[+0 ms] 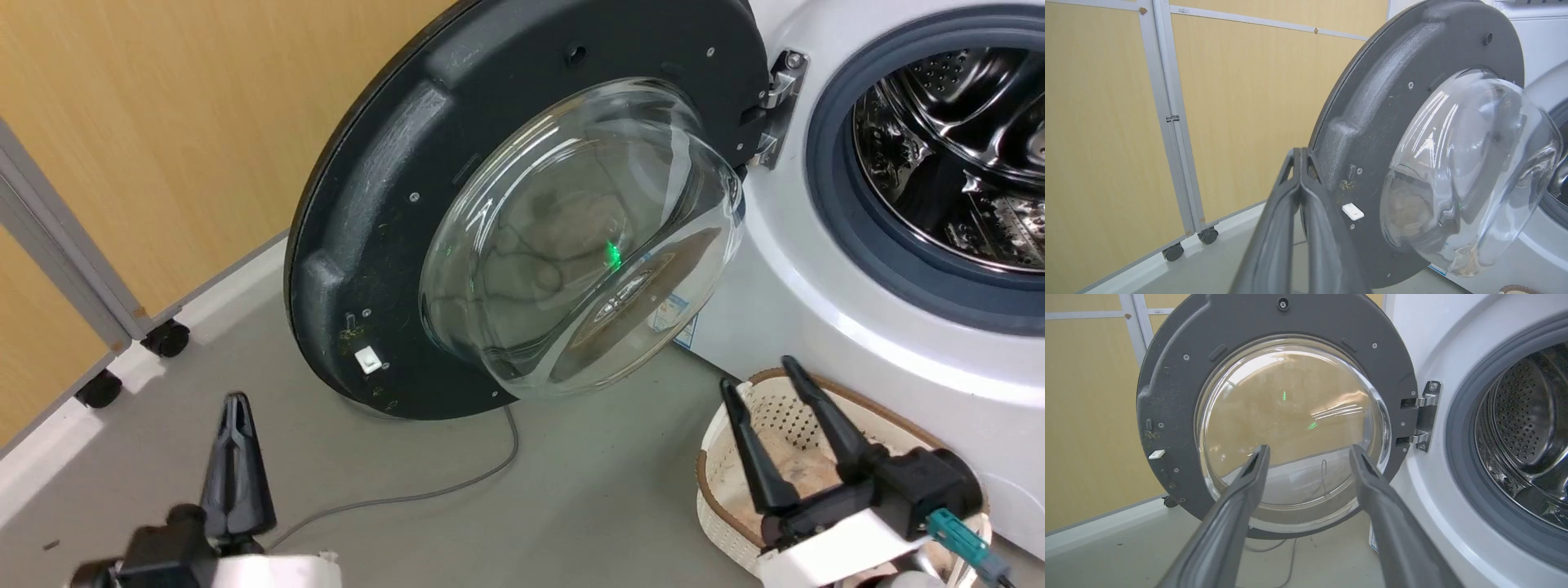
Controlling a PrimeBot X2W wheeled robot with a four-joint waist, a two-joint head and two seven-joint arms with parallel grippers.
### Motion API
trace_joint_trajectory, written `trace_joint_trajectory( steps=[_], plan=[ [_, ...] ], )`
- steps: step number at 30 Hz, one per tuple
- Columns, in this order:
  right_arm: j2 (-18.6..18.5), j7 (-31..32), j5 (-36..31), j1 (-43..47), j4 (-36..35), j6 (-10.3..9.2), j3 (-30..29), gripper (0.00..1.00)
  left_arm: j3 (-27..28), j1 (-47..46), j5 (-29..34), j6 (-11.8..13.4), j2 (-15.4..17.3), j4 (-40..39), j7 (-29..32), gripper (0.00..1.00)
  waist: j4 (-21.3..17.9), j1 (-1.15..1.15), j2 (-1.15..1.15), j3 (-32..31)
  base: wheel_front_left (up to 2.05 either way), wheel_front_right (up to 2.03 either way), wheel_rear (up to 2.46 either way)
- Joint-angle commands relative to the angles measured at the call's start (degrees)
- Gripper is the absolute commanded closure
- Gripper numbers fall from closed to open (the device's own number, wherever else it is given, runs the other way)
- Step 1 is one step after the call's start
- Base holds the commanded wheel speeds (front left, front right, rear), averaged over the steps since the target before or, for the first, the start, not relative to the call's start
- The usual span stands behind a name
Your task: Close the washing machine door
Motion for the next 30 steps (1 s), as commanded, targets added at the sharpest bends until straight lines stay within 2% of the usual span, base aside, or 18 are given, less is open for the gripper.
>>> trace_joint_trajectory(
  steps=[1,5,8,13,17,19,24,27,30],
  plan=[
    [-0.3,-0.2,-0.4,1.0,-0.4,0.03,-0.5,0.0,0.7,-1.5,-0.4,-0.8,0.5,-0.1,-0.3,1.0,0.0,0.0,0.0,0.4,0.0,0.0,0.0],
    [-0.6,-0.2,-1.1,2.0,-1.3,0.03,-1.8,0.0,3.7,-6.3,-2.7,-3.6,2.3,1.1,-0.3,1.0,-0.1,0.0,0.0,1.5,0.0,0.0,0.0],
    [-0.7,-0.2,-1.6,2.8,-2.1,0.03,-2.8,0.0,6.5,-11.4,-6.9,-6.5,4.0,4.8,-0.3,1.0,-0.2,0.0,0.0,2.4,0.0,0.0,0.0],
    [-0.7,-0.2,-2.5,4.0,-3.7,0.03,-4.5,0.0,8.9,-22.1,-15.2,-10.5,6.9,13.0,5.9,1.0,-0.5,0.0,0.0,3.9,0.0,0.0,0.0],
    [-0.9,-0.2,-2.9,3.4,-4.2,0.03,-4.1,0.0,12.9,-30.4,-23.9,-11.5,8.3,20.5,12.8,1.0,-2.3,0.0,0.0,5.5,0.0,0.0,0.0],
    [-0.9,-0.2,-3.0,3.2,-4.3,0.03,-4.0,0.0,14.1,-32.3,-25.8,-11.5,8.9,22.5,14.4,1.0,-2.8,0.0,0.0,5.8,0.0,0.0,0.0],
    [-1.3,-0.2,-2.9,2.3,-4.4,0.03,-4.0,0.0,19.9,-40.0,-36.4,-11.4,10.2,31.8,21.6,1.0,-4.8,0.0,0.0,6.9,0.0,0.0,0.0],
    [-1.4,-0.2,-2.8,2.1,-4.4,0.03,-4.1,0.0,24.1,-44.2,-46.5,-10.3,9.3,37.8,30.9,1.0,-5.5,0.0,0.0,7.2,0.0,0.0,0.0],
    [-1.4,-0.2,-2.8,1.9,-4.3,0.03,-4.1,0.0,25.3,-45.6,-51.2,-10.0,9.5,40.1,37.3,1.0,-5.9,0.0,0.0,7.3,0.0,0.0,0.0]
  ],
)
